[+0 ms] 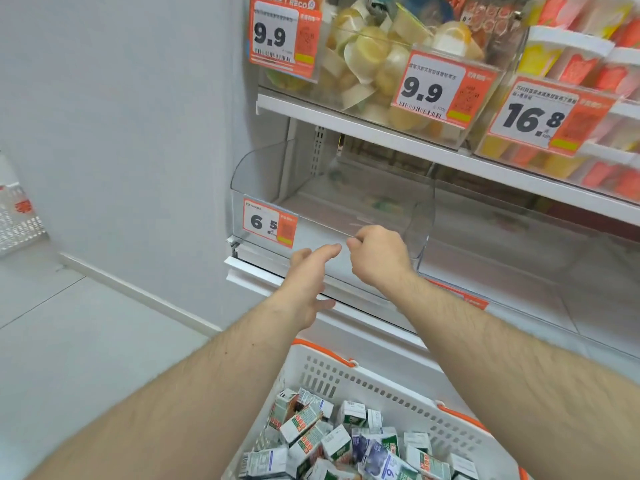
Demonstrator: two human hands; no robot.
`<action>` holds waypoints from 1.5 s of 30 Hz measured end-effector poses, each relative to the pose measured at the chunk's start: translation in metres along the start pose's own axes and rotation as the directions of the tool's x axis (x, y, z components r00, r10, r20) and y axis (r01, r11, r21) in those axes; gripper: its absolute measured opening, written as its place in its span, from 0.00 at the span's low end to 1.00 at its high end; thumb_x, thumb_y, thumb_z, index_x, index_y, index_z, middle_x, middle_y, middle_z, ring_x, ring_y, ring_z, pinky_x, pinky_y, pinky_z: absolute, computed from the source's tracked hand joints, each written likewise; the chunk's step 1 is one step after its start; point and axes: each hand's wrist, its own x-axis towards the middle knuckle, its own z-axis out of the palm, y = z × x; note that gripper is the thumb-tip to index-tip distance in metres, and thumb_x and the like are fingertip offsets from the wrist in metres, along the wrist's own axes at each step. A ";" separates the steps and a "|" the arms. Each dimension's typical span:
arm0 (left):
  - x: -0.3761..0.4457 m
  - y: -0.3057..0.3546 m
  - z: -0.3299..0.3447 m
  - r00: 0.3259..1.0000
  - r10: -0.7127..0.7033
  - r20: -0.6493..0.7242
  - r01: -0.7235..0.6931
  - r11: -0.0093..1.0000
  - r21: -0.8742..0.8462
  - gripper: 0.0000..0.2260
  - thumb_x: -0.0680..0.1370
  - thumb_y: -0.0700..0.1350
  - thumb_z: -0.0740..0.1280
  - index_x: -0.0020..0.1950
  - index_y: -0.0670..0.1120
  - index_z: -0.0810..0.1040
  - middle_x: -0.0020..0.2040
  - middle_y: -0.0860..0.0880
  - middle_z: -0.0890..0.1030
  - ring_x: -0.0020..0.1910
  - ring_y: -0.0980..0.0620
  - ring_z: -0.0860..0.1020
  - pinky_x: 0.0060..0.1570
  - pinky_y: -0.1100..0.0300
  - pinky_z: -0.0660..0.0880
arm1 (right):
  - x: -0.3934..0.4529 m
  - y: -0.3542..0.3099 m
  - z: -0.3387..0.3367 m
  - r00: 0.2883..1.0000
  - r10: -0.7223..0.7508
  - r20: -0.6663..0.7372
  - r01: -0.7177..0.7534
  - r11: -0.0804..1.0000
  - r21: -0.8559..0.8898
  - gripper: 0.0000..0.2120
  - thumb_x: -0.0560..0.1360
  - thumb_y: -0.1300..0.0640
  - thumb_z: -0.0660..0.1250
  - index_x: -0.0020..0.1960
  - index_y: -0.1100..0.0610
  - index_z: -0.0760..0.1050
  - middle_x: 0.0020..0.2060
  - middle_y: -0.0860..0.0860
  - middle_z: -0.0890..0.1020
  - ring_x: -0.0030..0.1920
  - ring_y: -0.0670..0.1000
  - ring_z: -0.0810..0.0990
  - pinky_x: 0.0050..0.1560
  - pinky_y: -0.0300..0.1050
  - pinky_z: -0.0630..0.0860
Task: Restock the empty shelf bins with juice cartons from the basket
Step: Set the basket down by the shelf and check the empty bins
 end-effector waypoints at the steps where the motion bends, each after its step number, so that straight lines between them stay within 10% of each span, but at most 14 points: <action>1: 0.000 0.000 0.001 1.000 0.007 -0.006 -0.007 1.000 0.001 0.32 0.74 0.57 0.70 0.74 0.53 0.61 0.63 0.51 0.65 0.63 0.43 0.69 0.59 0.43 0.75 | -0.002 -0.001 0.000 1.000 -0.008 -0.005 0.008 1.000 0.011 0.13 0.81 0.53 0.59 0.42 0.60 0.74 0.36 0.55 0.80 0.42 0.59 0.79 0.36 0.44 0.68; 17: -0.007 -0.009 0.001 0.943 -0.085 -0.320 0.033 0.986 -0.165 0.41 0.58 0.61 0.77 0.63 0.50 0.60 0.62 0.45 0.71 0.58 0.39 0.75 0.49 0.44 0.80 | -0.052 -0.005 0.018 0.995 -0.099 0.016 0.100 0.986 -0.131 0.11 0.82 0.53 0.56 0.44 0.56 0.71 0.42 0.54 0.76 0.42 0.56 0.71 0.42 0.45 0.67; 24: -0.019 -0.012 0.009 0.934 -0.116 -0.339 0.032 0.969 -0.246 0.45 0.50 0.63 0.76 0.61 0.51 0.63 0.61 0.46 0.71 0.56 0.41 0.76 0.47 0.42 0.80 | -0.066 -0.004 0.011 0.989 -0.123 0.078 0.124 0.992 0.001 0.19 0.79 0.54 0.61 0.70 0.55 0.70 0.65 0.55 0.76 0.64 0.57 0.74 0.62 0.49 0.72; 28: -0.034 -0.032 0.030 0.931 0.148 -0.333 -0.106 0.984 0.143 0.34 0.65 0.58 0.75 0.63 0.48 0.65 0.60 0.50 0.63 0.59 0.45 0.71 0.57 0.49 0.75 | -0.099 0.033 -0.015 0.911 -0.233 -0.341 0.289 0.949 0.124 0.19 0.76 0.60 0.63 0.67 0.54 0.74 0.65 0.49 0.77 0.59 0.50 0.77 0.59 0.40 0.69; 31: -0.051 -0.045 0.044 0.763 0.645 -0.046 -0.510 0.644 0.570 0.23 0.70 0.48 0.73 0.57 0.49 0.64 0.57 0.52 0.60 0.56 0.48 0.70 0.54 0.57 0.69 | -0.108 0.090 -0.037 0.874 -0.087 -0.477 0.176 0.973 0.146 0.17 0.74 0.62 0.65 0.62 0.55 0.76 0.62 0.48 0.76 0.48 0.53 0.79 0.52 0.43 0.72; 35: -0.062 -0.064 0.058 0.648 0.652 0.393 -0.625 0.161 0.764 0.23 0.72 0.47 0.70 0.63 0.47 0.67 0.59 0.52 0.60 0.49 0.47 0.73 0.54 0.52 0.73 | -0.096 0.153 -0.052 0.945 0.239 -0.223 -0.256 0.965 -0.054 0.23 0.78 0.56 0.59 0.73 0.55 0.62 0.74 0.51 0.60 0.60 0.61 0.75 0.55 0.52 0.73; 45: -0.067 -0.072 0.076 0.625 0.636 0.452 -0.546 -0.058 0.836 0.24 0.74 0.49 0.67 0.69 0.49 0.67 0.64 0.48 0.61 0.64 0.48 0.62 0.67 0.56 0.61 | -0.080 0.190 -0.070 0.938 0.287 -0.195 -0.327 0.919 -0.220 0.13 0.79 0.55 0.56 0.59 0.59 0.73 0.59 0.57 0.75 0.58 0.64 0.76 0.54 0.51 0.71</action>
